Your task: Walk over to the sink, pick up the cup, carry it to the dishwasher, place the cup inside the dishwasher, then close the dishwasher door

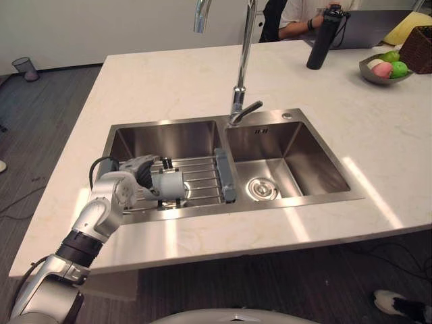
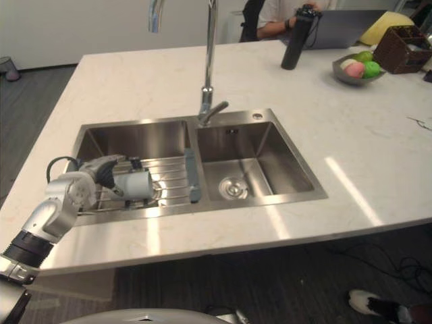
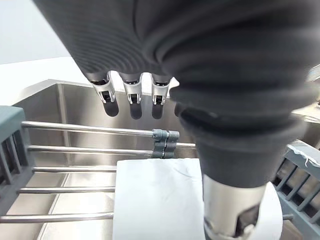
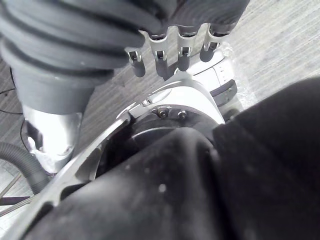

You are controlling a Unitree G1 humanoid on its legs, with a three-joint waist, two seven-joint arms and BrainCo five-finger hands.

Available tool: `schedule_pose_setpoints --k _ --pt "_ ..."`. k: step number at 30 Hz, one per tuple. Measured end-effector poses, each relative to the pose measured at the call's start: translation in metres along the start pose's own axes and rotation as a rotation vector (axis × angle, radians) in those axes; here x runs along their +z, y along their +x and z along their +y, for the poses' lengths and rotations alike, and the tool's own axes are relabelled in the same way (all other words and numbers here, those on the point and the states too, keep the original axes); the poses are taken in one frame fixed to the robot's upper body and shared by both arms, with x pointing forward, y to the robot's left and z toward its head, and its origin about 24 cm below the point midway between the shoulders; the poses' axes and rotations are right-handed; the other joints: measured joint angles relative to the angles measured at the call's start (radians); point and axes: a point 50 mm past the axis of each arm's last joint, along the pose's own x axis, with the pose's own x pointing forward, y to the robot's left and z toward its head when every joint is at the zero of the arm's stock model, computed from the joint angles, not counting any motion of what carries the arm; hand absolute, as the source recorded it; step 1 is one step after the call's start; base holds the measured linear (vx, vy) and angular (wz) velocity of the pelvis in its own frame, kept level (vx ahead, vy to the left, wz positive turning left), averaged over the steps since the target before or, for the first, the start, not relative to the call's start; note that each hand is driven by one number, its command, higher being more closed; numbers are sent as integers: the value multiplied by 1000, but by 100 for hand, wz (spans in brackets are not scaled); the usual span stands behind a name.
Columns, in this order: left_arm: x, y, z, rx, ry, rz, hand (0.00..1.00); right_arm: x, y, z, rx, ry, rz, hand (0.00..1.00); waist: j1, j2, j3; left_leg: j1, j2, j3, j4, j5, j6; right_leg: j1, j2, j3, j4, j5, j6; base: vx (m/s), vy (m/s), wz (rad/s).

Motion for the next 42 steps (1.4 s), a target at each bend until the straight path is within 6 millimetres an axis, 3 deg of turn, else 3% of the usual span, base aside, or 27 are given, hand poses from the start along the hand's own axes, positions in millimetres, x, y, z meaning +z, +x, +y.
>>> schedule_pose_setpoints --k 9,22,38,39,42 --pt "2 -1 -20 -59 36 3 0 2 0 -1 -4 -2 -19 0 -7 9 6 -8 -1 6 0 -3 1 -11 -2 6 1 -1 1 0 0 0" --pt "-1 0 -32 -49 13 23 0 3 0 -1 -13 -5 -30 0 -12 18 8 -13 -1 26 0 -5 2 -25 -2 24 2 2 3 -13 -3 -3" --pt "-27 12 -59 -20 -27 149 0 4 -1 -3 -26 -9 -28 0 -32 28 1 -11 3 40 0 -6 1 -28 2 37 0 7 0 -8 -3 -1" --pt "-30 12 -61 -19 -26 161 100 4 -1 -3 -27 -10 -28 0 -32 29 1 -9 4 44 0 -6 1 -28 3 41 -1 9 0 -25 -9 -14" --pt "-45 12 -65 -17 -39 218 100 5 -2 -5 -29 -15 -26 0 -34 31 0 1 7 62 -1 -9 -2 -25 6 59 -7 15 0 -40 -14 -19"
